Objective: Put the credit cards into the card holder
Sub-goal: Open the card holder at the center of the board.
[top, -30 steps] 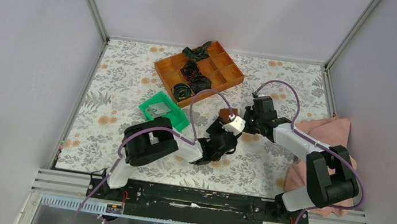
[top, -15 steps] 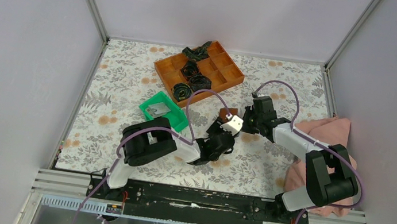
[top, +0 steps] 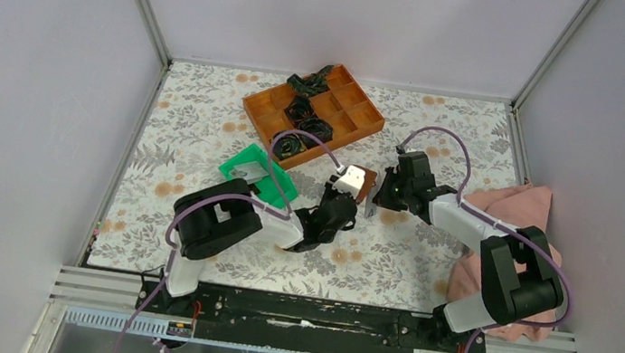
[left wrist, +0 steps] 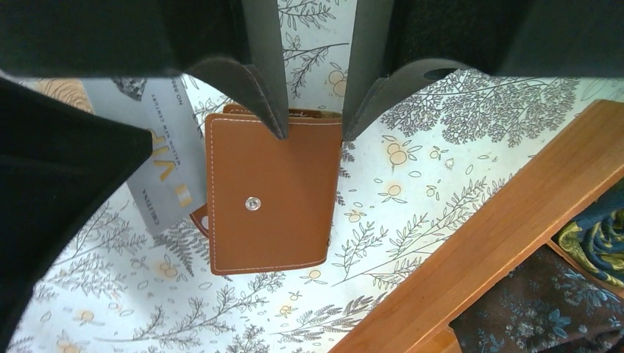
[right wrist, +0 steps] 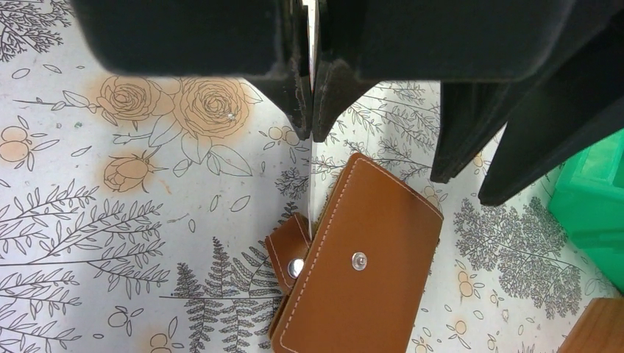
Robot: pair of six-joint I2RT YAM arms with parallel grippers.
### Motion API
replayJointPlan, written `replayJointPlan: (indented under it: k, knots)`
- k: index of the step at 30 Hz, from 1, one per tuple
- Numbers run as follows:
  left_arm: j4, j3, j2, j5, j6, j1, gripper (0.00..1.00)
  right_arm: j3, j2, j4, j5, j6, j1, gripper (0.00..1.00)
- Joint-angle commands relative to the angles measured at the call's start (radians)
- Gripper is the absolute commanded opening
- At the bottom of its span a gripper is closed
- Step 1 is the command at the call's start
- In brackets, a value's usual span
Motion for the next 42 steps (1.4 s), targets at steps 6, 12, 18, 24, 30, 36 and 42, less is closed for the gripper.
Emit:
replayJointPlan:
  k: [6,12,18,24,30,36,42]
  knots:
    - [0.04,-0.02,-0.045,0.06,-0.15,0.045,0.4,0.014,0.018,0.042,0.012,0.028,0.007,0.0]
    - [0.037,-0.037,-0.062,0.079,-0.16,0.048,0.48,-0.003,-0.013,0.053,0.067,0.056,-0.009,0.0]
    - [-0.005,-0.017,-0.065,0.086,-0.156,0.056,0.57,-0.005,-0.014,0.05,0.115,0.074,-0.026,0.0]
    - [-0.023,-0.012,-0.054,0.093,-0.182,0.078,0.58,0.015,-0.005,0.037,0.145,0.074,-0.037,0.0]
    - [-0.051,0.023,-0.025,0.132,-0.218,0.1,0.58,0.019,0.002,0.056,0.107,0.075,-0.064,0.0]
    - [-0.072,0.07,0.005,0.174,-0.228,0.126,0.58,0.018,0.006,0.101,0.044,0.083,-0.097,0.0]
    - [-0.081,0.099,0.037,0.195,-0.231,0.133,0.58,0.027,0.033,0.134,0.002,0.084,-0.103,0.0]
